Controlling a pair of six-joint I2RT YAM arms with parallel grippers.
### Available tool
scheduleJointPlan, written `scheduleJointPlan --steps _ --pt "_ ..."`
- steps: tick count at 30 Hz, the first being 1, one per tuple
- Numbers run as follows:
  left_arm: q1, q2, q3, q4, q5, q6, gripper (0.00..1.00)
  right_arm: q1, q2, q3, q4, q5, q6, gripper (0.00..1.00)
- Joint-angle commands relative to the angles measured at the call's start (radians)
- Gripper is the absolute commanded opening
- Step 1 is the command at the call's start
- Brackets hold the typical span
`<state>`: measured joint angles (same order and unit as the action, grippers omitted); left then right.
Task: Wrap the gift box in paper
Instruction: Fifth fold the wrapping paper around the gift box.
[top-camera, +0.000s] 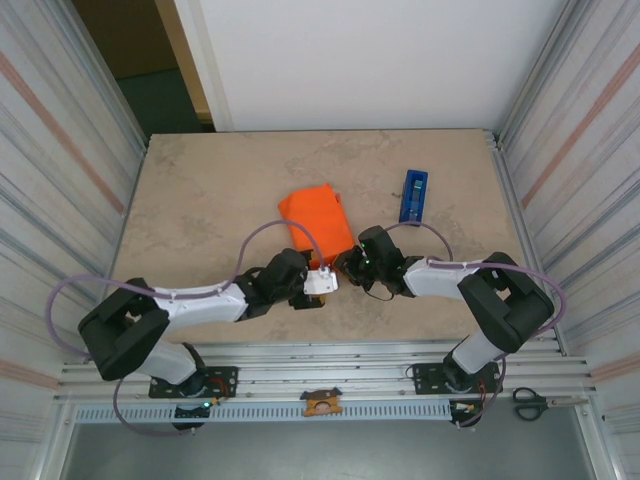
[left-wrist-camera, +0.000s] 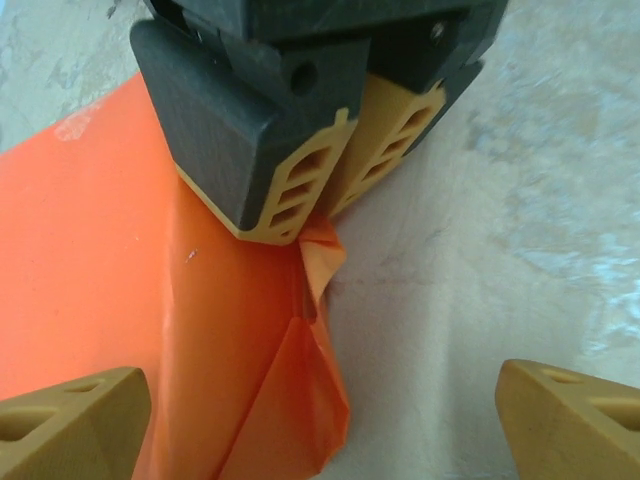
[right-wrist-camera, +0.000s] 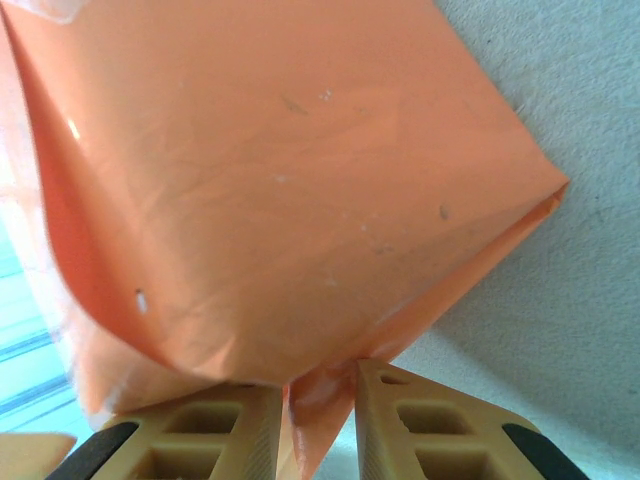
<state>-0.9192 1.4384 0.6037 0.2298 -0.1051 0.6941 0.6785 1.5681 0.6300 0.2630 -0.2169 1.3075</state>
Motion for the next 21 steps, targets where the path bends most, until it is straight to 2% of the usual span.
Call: scheduleJointPlan --steps 1,7,21 --pt "-0.012 0.032 0.039 0.107 -0.123 0.062 0.9 -0.008 -0.024 -0.014 0.019 0.002 0.001 0.25" --pt "-0.028 0.1 0.056 0.157 -0.168 0.066 0.87 -0.009 -0.022 -0.017 0.024 0.001 0.006 0.25" --pt "-0.029 0.171 0.061 0.152 -0.212 0.025 0.71 -0.017 -0.044 -0.037 0.029 0.002 0.015 0.25"
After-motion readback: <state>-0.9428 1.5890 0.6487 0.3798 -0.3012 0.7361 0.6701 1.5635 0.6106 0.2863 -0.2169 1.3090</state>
